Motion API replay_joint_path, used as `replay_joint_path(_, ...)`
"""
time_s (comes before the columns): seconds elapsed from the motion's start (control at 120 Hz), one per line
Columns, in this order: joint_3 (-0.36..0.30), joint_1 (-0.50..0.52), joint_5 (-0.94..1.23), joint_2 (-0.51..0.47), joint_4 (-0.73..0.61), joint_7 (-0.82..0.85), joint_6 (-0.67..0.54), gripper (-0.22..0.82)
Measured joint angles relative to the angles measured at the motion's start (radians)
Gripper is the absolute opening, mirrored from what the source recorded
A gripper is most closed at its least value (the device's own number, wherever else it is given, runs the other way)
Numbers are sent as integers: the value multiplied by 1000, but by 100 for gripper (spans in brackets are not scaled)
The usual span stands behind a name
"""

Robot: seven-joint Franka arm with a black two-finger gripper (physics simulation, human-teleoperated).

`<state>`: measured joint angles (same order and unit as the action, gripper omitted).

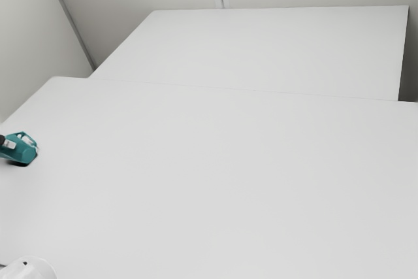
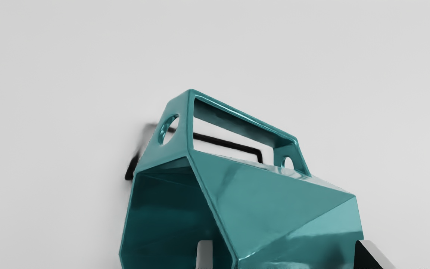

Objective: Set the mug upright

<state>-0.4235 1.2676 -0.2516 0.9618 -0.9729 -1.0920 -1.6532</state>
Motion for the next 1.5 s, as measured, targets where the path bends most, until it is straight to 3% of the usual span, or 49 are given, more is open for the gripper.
replay_joint_path(0.325,-4,7,-77,-4,-8,1,47,-1)
replay_joint_path(0.833,-10,4,-138,-54,-48,8,73,-17)
replay_joint_path(1.008,-11,-28,-115,-165,-114,23,76,-18)
replay_joint_path(1.2,-13,-163,-2,-307,-186,59,70,-18)
replay_joint_path(1.392,-2,-316,97,-519,-419,118,-14,-18)
replay_joint_path(1.442,32,-372,120,-576,-499,141,-55,-18)
replay_joint_path(1.5,129,-488,137,-623,-562,170,-100,-18)
